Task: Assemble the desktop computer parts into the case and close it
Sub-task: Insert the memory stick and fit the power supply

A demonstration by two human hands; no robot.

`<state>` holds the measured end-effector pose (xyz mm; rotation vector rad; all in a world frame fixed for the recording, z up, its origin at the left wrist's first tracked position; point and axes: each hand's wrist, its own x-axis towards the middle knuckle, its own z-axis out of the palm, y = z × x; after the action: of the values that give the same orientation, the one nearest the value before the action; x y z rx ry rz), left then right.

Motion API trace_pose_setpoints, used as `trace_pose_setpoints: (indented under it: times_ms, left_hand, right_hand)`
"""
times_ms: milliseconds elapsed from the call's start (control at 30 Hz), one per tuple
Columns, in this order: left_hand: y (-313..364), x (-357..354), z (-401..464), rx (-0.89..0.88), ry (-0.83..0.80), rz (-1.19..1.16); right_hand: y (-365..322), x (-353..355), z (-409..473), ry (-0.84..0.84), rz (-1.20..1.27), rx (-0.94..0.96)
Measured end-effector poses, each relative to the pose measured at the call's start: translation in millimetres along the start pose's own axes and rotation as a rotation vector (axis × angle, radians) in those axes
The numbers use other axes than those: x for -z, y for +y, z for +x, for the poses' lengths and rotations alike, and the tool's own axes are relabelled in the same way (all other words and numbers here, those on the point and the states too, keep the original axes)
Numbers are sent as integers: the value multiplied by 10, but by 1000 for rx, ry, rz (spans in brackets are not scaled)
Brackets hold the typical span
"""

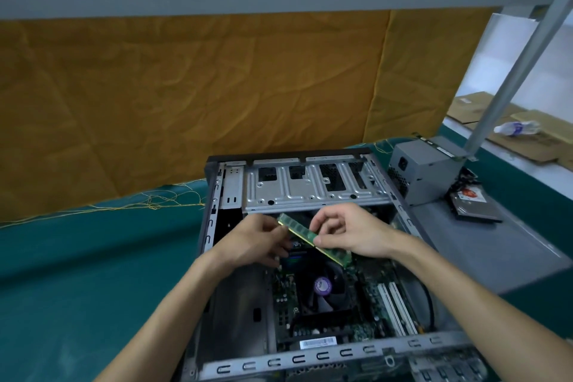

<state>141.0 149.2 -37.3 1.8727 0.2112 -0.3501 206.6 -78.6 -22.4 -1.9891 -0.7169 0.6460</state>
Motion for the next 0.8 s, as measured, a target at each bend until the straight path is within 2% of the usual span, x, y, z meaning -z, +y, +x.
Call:
trace_pose_setpoints:
  times_ms: [133, 400, 500, 600, 667, 700, 767, 800]
  left_hand:
    - [140, 61, -111, -91, -28, -300]
    - [197, 2, -139, -302, 112, -184]
    - [200, 7, -148, -207, 23, -289]
    - [220, 30, -174, -98, -146, -388]
    - [213, 10, -180, -50, -180, -284]
    - [197, -3, -176, -37, -142, -177]
    - [115, -28, -139, -33, -6, 113]
    - [60, -30, -120, -50, 58, 311]
  right_hand:
    - [-120, 19, 7, 20, 126, -2]
    - [-218, -28, -17, -20, 245, -12]
    - [-289, -13, -73, -4, 386, 68]
    - [-345, -99, -113, 55, 151, 279]
    - [-342, -171, -110, 173, -8, 353]
    - [-344, -184, -106, 221, -73, 370]
    - [-328, -177, -101, 221, -235, 357]
    - [-319, -163, -104, 168, -307, 325]
